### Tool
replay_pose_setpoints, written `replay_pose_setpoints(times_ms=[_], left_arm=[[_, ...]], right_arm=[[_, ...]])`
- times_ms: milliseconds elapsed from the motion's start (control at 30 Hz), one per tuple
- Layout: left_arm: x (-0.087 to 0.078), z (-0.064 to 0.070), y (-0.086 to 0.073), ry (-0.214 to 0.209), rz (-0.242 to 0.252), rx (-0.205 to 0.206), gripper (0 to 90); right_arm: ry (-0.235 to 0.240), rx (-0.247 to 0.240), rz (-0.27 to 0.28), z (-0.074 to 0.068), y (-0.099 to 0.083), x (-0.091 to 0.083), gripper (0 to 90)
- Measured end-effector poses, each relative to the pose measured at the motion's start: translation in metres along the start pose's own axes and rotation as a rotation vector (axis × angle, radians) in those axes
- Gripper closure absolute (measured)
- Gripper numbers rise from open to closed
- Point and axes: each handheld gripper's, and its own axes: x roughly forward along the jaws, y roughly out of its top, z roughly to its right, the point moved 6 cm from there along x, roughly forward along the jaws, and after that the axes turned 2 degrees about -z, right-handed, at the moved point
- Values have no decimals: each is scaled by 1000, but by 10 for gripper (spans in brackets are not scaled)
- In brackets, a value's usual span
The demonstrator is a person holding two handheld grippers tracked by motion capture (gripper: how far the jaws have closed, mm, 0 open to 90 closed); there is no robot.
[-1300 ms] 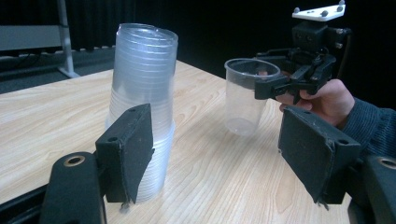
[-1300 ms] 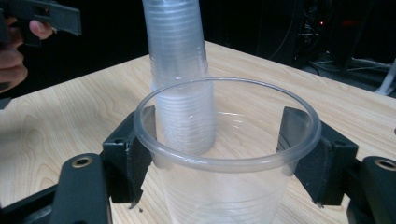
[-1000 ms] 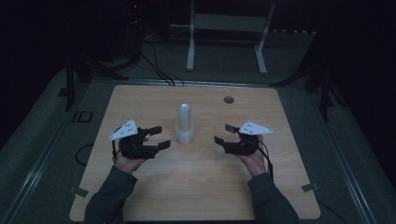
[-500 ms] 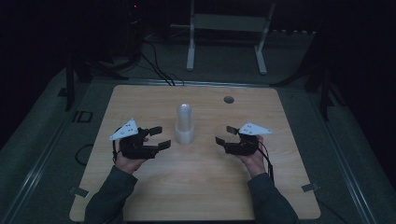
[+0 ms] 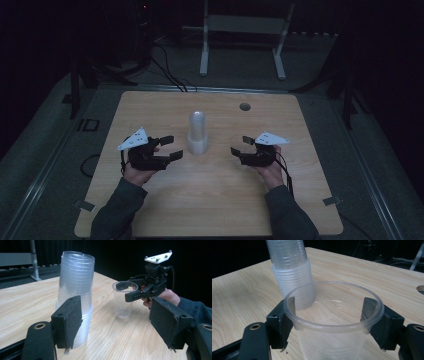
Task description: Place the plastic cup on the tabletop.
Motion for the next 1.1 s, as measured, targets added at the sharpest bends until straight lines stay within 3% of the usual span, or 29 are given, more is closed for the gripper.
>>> replay_pose_setpoints(times_ms=[1100], left_arm=[[-1,0,1,0,5,-4,265]], right_arm=[[-10,-17,-30,-5,-11,5,259]])
